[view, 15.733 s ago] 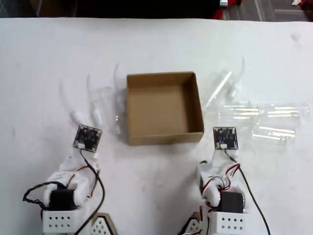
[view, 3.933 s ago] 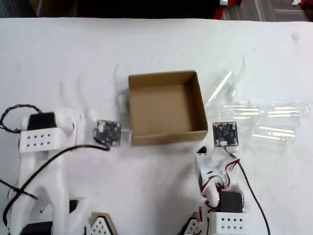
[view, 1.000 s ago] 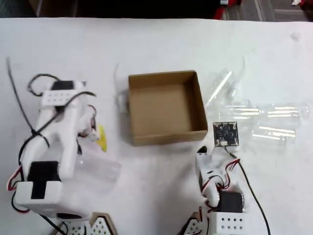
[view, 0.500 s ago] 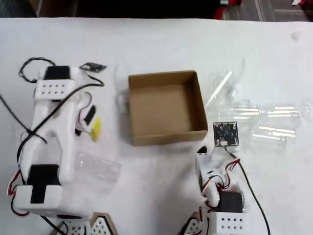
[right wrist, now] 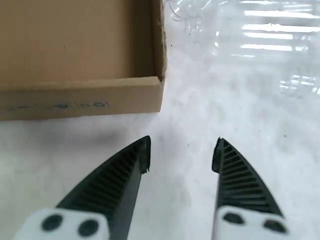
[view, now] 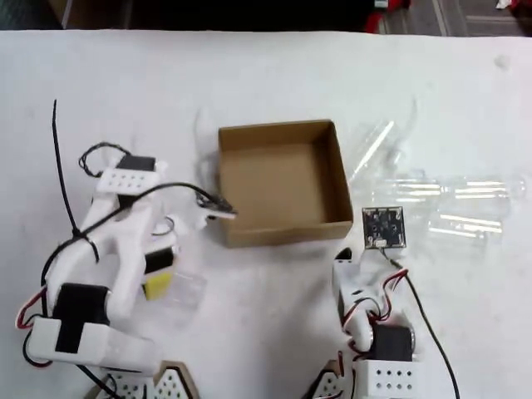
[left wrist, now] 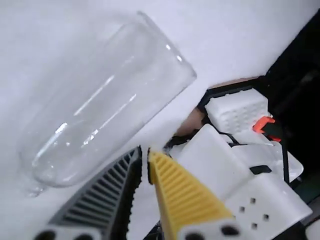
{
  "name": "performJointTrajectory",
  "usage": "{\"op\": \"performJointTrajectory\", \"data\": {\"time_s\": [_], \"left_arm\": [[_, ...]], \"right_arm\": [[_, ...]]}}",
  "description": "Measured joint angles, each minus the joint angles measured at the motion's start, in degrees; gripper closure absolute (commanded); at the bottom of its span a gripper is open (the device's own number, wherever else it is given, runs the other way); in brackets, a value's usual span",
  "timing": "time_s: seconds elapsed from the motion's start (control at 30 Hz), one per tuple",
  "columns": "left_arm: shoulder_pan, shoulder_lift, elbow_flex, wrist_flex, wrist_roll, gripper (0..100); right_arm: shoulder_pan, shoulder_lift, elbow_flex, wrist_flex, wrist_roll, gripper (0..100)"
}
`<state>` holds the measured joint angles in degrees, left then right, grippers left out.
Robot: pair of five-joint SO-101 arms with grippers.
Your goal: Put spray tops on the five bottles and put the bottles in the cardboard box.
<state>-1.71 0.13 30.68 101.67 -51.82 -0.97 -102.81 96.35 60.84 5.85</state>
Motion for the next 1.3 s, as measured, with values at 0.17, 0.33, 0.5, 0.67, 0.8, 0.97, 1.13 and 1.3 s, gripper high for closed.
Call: {"op": "performJointTrajectory", "data": {"time_s": [0.17, 0.33, 0.5, 0.67, 0.8, 0.97, 1.13, 1.3], "left_arm": [[0.00, -2.37, 3.25, 0.00, -8.44, 98], [0.00, 0.26, 4.40, -1.93, -10.29, 98], [0.00, 8.53, -0.26, -2.55, -10.37, 98], [-1.41, 15.91, -12.13, -2.29, -8.18, 98], [-3.78, 16.62, -23.12, -0.79, -2.37, 98], [-4.57, 15.03, -25.41, -0.26, 2.11, 98], [-4.57, 4.13, -22.68, -0.26, 6.68, 98], [-5.27, -12.66, -21.36, -0.09, 8.70, 95]], "right_arm": [[0.00, 0.00, 0.00, 0.00, 0.00, 81.4], [0.00, 0.00, 0.00, 0.00, 0.00, 81.4], [0.00, 0.00, 0.00, 0.00, 0.00, 81.4], [0.00, 0.00, 0.00, 0.00, 0.00, 81.4], [0.00, 0.00, 0.00, 0.00, 0.00, 81.4], [0.00, 0.00, 0.00, 0.00, 0.00, 81.4], [0.00, 0.00, 0.00, 0.00, 0.00, 81.4], [0.00, 0.00, 0.00, 0.00, 0.00, 81.4]]}}
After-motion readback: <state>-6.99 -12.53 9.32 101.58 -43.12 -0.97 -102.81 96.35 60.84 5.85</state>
